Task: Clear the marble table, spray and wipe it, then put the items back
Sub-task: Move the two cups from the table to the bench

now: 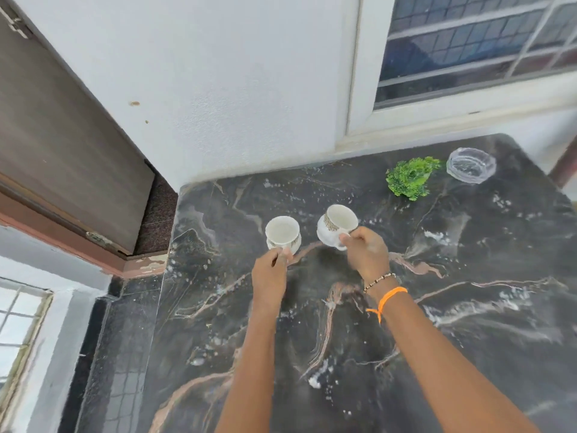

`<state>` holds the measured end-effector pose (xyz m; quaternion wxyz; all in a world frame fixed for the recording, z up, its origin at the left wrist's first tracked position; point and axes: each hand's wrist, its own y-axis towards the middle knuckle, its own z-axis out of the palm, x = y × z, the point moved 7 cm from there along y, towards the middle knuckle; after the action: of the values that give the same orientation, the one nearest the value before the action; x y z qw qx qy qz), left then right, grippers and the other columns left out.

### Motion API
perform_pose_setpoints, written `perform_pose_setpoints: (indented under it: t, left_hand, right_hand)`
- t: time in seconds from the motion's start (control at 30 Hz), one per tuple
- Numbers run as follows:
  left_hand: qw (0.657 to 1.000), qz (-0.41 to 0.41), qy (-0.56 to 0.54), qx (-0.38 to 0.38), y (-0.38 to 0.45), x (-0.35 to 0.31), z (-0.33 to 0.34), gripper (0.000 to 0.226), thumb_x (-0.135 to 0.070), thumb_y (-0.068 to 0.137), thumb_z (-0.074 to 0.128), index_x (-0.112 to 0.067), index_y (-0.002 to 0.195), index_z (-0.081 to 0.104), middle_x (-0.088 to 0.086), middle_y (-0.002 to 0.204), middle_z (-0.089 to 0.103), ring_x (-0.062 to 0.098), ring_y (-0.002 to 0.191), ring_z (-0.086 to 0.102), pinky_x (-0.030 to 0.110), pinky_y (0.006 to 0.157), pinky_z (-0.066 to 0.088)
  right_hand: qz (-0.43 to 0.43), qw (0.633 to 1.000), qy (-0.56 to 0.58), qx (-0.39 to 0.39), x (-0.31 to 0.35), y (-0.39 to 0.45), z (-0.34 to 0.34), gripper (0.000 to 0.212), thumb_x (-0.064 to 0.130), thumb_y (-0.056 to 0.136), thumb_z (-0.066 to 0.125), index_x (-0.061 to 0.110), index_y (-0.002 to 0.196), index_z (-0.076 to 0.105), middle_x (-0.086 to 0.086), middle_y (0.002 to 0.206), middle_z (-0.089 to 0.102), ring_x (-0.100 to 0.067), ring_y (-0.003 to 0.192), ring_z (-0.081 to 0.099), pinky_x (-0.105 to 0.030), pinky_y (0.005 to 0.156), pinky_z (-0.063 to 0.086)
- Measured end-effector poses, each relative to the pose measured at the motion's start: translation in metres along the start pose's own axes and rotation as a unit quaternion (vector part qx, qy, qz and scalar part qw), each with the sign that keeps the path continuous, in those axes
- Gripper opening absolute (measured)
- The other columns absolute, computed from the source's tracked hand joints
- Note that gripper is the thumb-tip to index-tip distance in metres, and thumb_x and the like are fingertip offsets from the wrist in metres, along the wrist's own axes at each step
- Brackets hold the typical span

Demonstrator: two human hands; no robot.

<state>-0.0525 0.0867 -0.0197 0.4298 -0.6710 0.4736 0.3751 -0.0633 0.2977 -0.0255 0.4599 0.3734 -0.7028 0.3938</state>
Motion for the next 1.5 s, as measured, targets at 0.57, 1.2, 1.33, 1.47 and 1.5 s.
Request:
perform_pose_setpoints:
  t: [0.57, 1.2, 1.33, 1.47, 1.5]
  left_hand:
    - [0.969, 0.088, 0.018, 0.231, -0.225, -0.086, 0.304, 0.034, -0.023, 0.091, 0.054, -0.019, 0.057, 0.050, -0.009, 0.052, 0.036, 0.006, 0.049, 0.029, 0.027, 0.053, 0.025]
    - [0.886, 0.105, 0.136, 0.431, -0.345, -0.127, 0.648, 0.035, -0.021, 0.092, 0.049, -0.015, 0.058, 0.055, -0.006, 0.051, 0.045, 0.011, 0.050, 0.038, 0.027, 0.055, 0.032]
    - [0.881, 0.067, 0.169, 0.437, -0.335, -0.118, 0.713, 0.033, -0.021, 0.093, 0.047, -0.008, 0.064, 0.055, -0.005, 0.052, 0.047, 0.012, 0.050, 0.039, 0.028, 0.054, 0.032]
    - [0.874, 0.054, 0.220, 0.430, -0.323, -0.102, 0.767, 0.035, -0.024, 0.096, 0.045, -0.006, 0.067, 0.056, -0.005, 0.053, 0.051, 0.009, 0.047, 0.042, 0.017, 0.044, 0.032]
    - [0.871, 0.050, 0.230, 0.431, -0.322, -0.098, 0.776, 0.034, -0.024, 0.096, 0.044, -0.005, 0.072, 0.060, -0.005, 0.055, 0.054, 0.008, 0.048, 0.045, 0.017, 0.046, 0.034]
  right_hand:
    - [0.053, 0.972, 0.063, -0.219, -0.114, -0.111, -0.399, 0.034, 0.014, 0.082, 0.065, 0.016, 0.057, 0.042, -0.003, 0.056, 0.047, -0.020, 0.052, 0.047, -0.032, 0.057, 0.037]
    - [0.134, 0.912, 0.123, -0.368, -0.246, -0.085, -0.688, 0.034, 0.011, 0.085, 0.062, 0.012, 0.059, 0.040, -0.003, 0.055, 0.044, -0.015, 0.047, 0.043, -0.033, 0.057, 0.038]
    - [0.170, 0.909, 0.106, -0.366, -0.276, -0.046, -0.725, 0.032, 0.013, 0.085, 0.063, 0.012, 0.061, 0.041, -0.007, 0.061, 0.048, -0.017, 0.049, 0.045, -0.034, 0.059, 0.042]
    - [0.211, 0.905, 0.094, -0.357, -0.317, -0.008, -0.757, 0.033, 0.010, 0.085, 0.062, 0.014, 0.060, 0.041, -0.006, 0.065, 0.049, 0.000, 0.038, 0.051, -0.024, 0.051, 0.048]
    - [0.220, 0.904, 0.088, -0.356, -0.326, -0.001, -0.763, 0.033, 0.010, 0.085, 0.062, 0.015, 0.060, 0.041, -0.005, 0.065, 0.050, 0.002, 0.037, 0.052, -0.026, 0.052, 0.051]
